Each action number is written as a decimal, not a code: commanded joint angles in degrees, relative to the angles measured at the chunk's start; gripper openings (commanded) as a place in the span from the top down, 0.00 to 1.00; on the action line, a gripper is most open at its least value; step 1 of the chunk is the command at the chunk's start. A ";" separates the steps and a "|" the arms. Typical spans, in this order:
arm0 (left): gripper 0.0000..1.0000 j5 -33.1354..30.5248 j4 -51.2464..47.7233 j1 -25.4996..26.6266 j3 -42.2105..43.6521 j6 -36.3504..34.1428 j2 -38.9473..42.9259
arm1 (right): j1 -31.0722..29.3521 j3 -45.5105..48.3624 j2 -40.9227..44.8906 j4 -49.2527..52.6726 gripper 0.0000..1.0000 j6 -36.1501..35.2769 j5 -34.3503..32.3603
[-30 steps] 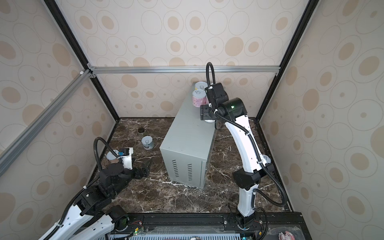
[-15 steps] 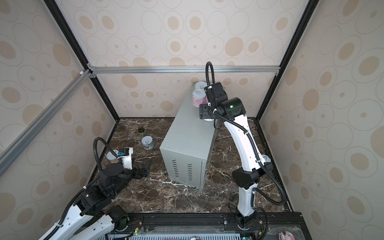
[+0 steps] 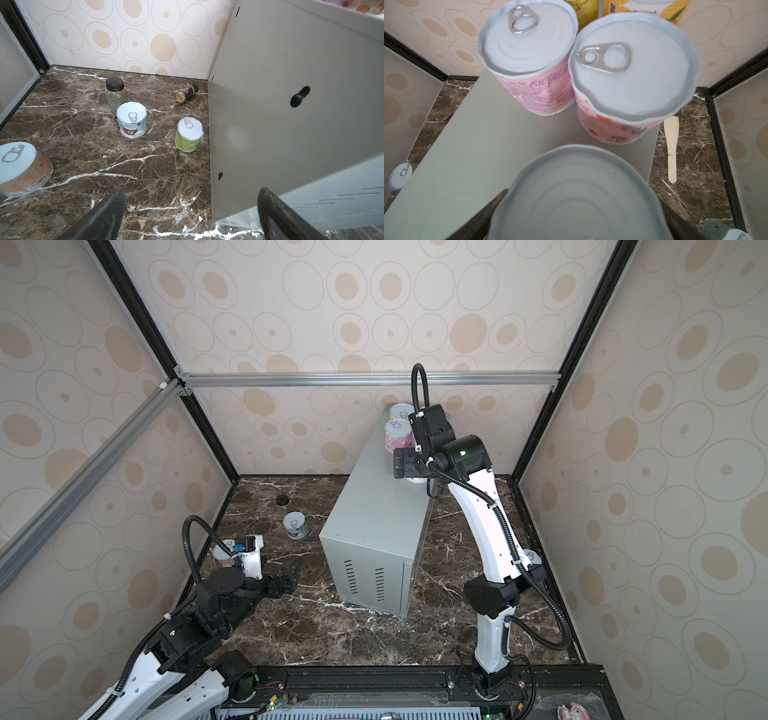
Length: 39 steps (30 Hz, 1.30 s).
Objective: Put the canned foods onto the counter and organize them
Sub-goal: 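Lower the held can onto the box top in front of the pink cans, then open the right gripper and pull back while the left gripper nears a can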
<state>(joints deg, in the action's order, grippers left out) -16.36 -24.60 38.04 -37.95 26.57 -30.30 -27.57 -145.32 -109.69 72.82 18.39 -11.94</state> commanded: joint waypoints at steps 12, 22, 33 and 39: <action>0.01 -9.66 -1.49 0.17 0.13 1.23 4.55 | 0.85 -4.41 8.73 0.07 0.01 -1.16 3.30; 0.01 -13.04 -7.89 0.13 -5.51 5.38 0.84 | 0.94 13.93 26.94 -4.25 0.01 -1.75 3.99; 0.01 -15.48 -11.38 0.05 -11.53 8.62 -3.46 | 0.93 58.66 56.52 -21.24 0.01 6.49 0.14; 0.01 -15.90 -12.74 -0.16 -11.00 10.53 -4.96 | 0.94 78.87 71.18 -25.46 0.01 11.76 -7.31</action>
<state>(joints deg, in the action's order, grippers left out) -30.50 -35.20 38.04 -47.53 34.50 -34.81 -26.92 -71.92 -43.33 51.03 26.06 -13.96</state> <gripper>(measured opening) 0.991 0.990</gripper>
